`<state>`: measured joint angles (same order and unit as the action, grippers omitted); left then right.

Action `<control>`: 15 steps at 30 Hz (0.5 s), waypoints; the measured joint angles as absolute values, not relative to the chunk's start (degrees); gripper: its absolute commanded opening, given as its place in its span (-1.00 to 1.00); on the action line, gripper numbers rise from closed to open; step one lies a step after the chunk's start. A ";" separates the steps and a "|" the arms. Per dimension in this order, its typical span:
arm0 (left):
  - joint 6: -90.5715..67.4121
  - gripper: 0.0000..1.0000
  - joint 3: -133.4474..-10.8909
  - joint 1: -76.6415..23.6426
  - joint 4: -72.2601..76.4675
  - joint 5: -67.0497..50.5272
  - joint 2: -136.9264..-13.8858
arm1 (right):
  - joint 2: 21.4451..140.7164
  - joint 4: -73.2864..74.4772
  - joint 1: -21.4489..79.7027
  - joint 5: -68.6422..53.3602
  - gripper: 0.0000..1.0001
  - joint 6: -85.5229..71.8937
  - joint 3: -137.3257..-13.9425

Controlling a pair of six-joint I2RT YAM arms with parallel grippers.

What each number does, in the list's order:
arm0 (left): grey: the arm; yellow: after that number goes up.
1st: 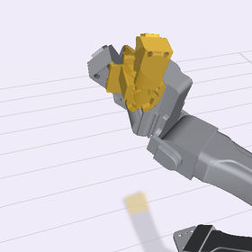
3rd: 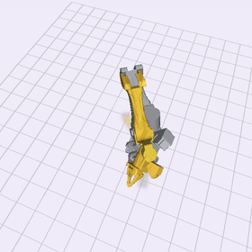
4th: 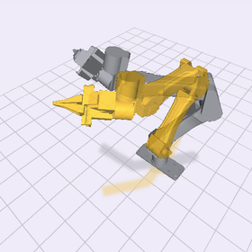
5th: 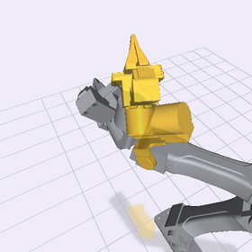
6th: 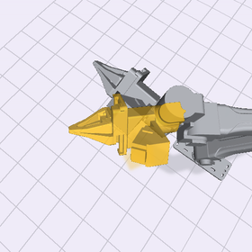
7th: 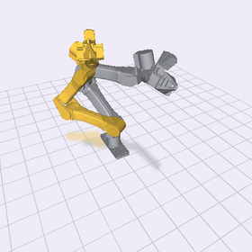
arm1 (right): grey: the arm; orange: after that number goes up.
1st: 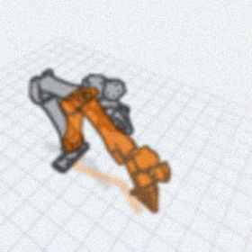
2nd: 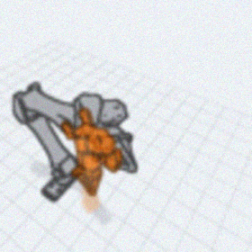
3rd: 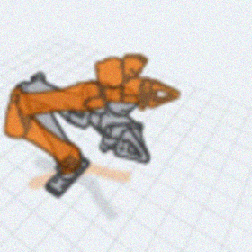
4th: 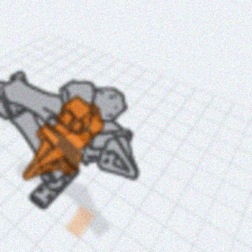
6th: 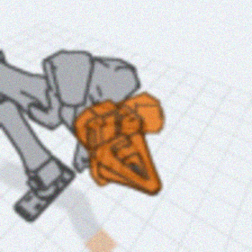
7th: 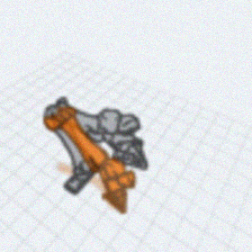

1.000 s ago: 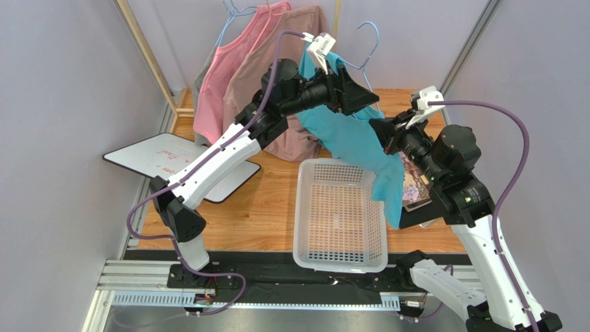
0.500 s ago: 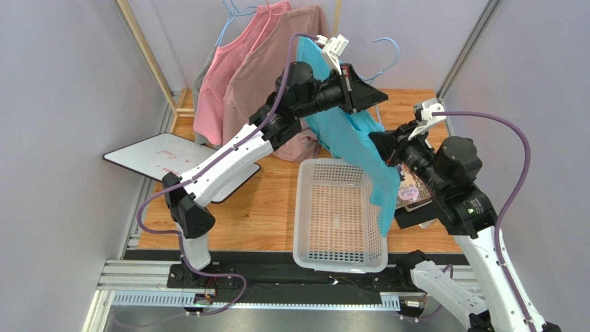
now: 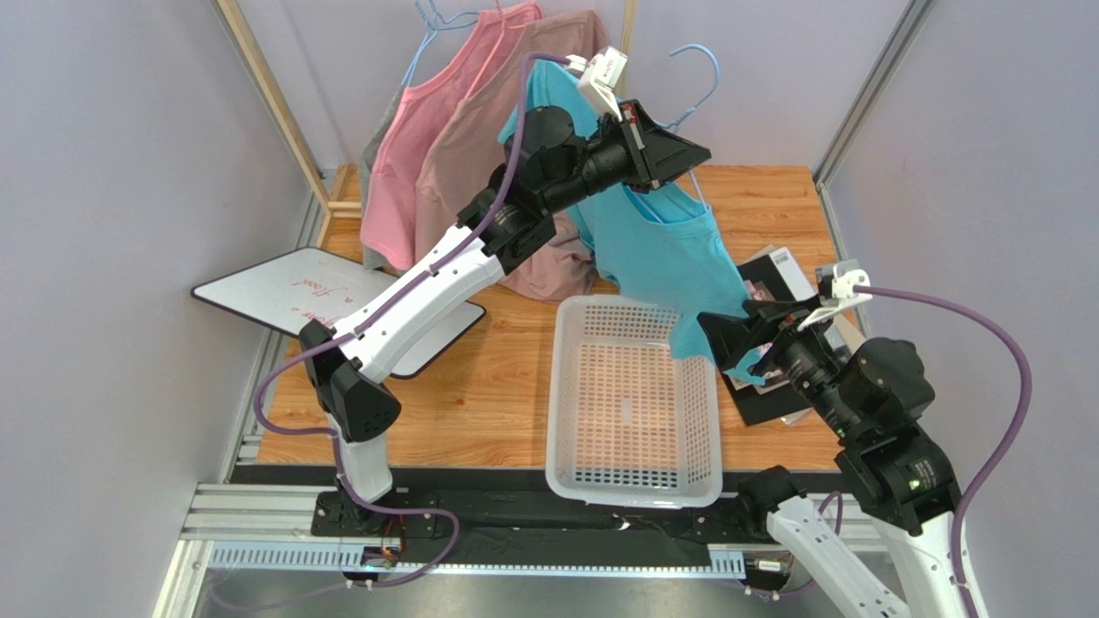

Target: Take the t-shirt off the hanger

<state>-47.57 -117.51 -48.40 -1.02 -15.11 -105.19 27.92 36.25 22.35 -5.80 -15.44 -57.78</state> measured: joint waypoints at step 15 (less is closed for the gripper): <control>-49.52 -1.00 -117.60 -48.40 -0.99 -16.47 -103.66 | 20.71 36.16 22.35 4.54 0.55 -17.19 -51.11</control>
<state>-49.52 -117.60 -48.40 -0.99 -16.47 -103.66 20.71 36.16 22.35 4.54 -17.19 -51.11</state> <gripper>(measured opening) 0.017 0.774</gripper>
